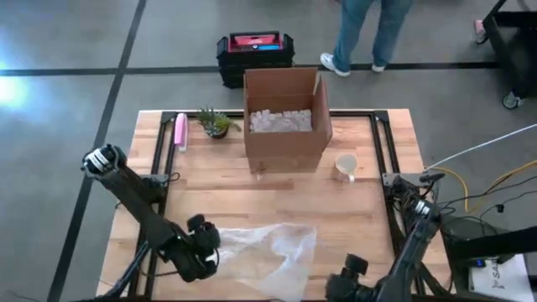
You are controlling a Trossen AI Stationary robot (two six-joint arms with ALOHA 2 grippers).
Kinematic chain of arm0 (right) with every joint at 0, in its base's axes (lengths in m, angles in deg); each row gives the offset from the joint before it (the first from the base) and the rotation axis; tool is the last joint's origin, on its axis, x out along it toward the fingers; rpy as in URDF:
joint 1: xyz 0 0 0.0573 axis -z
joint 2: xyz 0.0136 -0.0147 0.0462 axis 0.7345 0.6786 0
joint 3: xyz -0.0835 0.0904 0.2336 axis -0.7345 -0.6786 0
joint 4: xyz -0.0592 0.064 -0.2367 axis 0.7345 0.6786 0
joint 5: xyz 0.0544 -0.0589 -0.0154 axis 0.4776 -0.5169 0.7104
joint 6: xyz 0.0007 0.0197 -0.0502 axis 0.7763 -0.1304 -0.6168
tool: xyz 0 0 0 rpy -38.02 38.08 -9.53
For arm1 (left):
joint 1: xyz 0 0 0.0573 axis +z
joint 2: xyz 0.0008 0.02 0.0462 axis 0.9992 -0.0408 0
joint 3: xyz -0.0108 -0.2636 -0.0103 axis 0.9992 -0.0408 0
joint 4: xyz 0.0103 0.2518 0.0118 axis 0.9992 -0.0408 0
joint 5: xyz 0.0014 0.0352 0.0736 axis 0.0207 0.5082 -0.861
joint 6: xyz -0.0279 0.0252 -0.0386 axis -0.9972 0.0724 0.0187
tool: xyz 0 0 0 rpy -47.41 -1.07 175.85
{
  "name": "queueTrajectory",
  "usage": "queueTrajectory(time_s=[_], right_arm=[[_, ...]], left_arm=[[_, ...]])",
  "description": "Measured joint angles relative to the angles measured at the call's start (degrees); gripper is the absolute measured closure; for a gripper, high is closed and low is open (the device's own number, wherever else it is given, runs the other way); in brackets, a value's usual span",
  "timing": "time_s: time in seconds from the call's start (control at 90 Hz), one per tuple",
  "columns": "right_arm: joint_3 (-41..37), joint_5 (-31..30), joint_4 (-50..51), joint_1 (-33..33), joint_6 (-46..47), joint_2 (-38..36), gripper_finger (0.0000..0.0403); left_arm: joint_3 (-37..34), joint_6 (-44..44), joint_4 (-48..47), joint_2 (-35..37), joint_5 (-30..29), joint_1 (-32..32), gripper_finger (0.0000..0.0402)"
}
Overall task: Wrap mug
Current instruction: Wrap the yellow mug with a bubble wrap
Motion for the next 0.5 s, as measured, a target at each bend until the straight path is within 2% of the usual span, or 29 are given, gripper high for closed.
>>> queueTrajectory(time_s=[0.122, 0.244, 0.322, 0.5], right_arm=[[-0.66, -7.18, 2.55, 2.50, -7.09, -4.09, 0.0161], [-3.30, -9.32, 7.55, 8.18, -10.75, -9.25, 0.0142], [-8.51, -9.34, 6.35, 13.18, -15.94, -14.58, 0.0136], [-24.96, -6.16, 6.79, 28.06, -20.26, -27.74, 0.0143]], left_arm=[[0.73, 4.92, 1.10, 2.99, -1.76, 2.76, 0.0398], [0.65, 8.64, 0.69, 4.22, -0.18, 7.15, 0.0371], [0.63, 11.53, 0.59, 4.23, 0.06, 9.89, 0.0342], [0.54, 17.63, -0.30, 3.27, 3.07, 14.54, 0.0264]])
